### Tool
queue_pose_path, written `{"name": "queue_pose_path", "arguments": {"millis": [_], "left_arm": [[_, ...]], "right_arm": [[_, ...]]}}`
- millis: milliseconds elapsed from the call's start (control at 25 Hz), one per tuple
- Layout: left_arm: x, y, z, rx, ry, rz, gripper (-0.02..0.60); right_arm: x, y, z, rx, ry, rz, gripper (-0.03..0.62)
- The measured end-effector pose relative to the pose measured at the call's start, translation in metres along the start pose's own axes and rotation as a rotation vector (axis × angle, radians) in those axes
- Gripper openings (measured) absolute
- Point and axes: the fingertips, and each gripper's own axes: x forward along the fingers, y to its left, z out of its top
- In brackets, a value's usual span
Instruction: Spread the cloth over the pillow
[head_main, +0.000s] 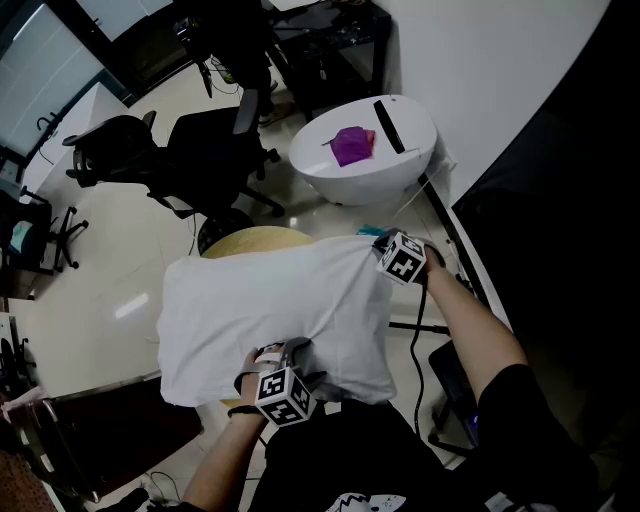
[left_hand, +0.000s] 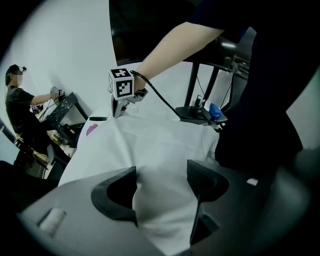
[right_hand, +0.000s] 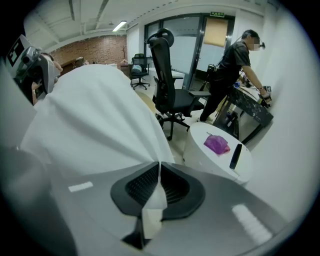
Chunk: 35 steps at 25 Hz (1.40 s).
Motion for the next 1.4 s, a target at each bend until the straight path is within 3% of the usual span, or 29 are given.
{"name": "queue_pose_path", "arguments": {"millis": [280,480,720,920,1000,1240,1400], "left_arm": [[-0.001,-0.001,0.000,0.006,0.006,-0.015,0.310],[-0.001,-0.002,0.000,0.003,0.003,-0.012,0.310],[0.001,-0.002,0.001,-0.005,0.001,-0.011,0.310],[0.001,-0.002,0.000,-0.010,-0.001,-0.006,0.310],[0.000,-0.001,-0.001,-0.013,-0.003,-0.006,0.310],[0.000,-0.004,-0.002,-0.009,0.005,-0.011,0.310],[-0.001,-0.007,-0.002,-0.011,0.005,-0.008,0.310]], "right_arm": [[-0.031,-0.020,0.007,0.056,-0.077,-0.050,0.064],[-0.033,-0.040,0.000,0.041,-0.037,-0.085,0.087],[-0.016,-0.040,-0.013,0.162,0.017,0.055,0.122],[-0.001,-0.020,-0.023,0.158,0.073,0.153,0.105],[0.000,-0.021,-0.021,0.127,0.066,0.117,0.007],[-0.013,-0.063,-0.009,0.057,0.050,-0.099,0.006],[-0.024,-0.080,-0.006,0.120,0.015,-0.144,0.006]]}}
